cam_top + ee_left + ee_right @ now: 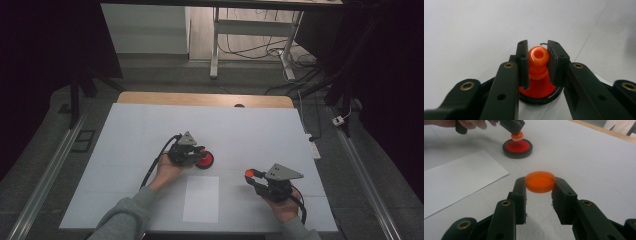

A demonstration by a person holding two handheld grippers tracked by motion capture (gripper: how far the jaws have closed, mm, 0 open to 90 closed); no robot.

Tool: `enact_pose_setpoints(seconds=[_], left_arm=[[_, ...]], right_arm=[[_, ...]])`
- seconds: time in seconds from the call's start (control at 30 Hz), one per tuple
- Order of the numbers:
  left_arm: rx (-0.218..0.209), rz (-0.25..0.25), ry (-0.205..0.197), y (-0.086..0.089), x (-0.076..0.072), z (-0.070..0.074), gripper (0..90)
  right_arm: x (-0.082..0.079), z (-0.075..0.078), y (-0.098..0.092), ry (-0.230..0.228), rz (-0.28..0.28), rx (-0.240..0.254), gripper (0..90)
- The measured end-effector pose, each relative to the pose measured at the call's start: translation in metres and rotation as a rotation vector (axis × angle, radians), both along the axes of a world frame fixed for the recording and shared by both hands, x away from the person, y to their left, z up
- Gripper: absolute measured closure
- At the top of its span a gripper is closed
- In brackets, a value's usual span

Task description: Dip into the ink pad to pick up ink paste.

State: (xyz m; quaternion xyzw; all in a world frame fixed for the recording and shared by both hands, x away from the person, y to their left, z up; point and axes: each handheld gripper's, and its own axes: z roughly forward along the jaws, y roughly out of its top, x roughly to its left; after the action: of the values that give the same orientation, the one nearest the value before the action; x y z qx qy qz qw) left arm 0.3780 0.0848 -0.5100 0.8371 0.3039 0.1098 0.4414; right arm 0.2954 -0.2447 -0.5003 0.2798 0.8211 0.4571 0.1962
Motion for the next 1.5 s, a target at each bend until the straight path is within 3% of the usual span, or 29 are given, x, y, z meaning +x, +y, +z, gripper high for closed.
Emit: enact_pose_setpoints(seconds=[0.4, 1.0, 1.5], left_arm=[[-0.071, -0.033, 0.008, 0.005, -0.005, 0.017, 72.6], [-0.131, -0.09, 0.012, 0.025, -0.02, 0.042, 72.5], [-0.098, -0.136, 0.0, 0.023, -0.041, 0.051, 72.5]], right_arm=[[0.001, 0.001, -0.001, -0.004, 0.007, 0.011, 64.4], [0.007, 0.003, -0.007, -0.007, -0.017, 0.026, 64.4], [0.0, 0.003, -0.009, -0.011, -0.016, 0.014, 64.4]])
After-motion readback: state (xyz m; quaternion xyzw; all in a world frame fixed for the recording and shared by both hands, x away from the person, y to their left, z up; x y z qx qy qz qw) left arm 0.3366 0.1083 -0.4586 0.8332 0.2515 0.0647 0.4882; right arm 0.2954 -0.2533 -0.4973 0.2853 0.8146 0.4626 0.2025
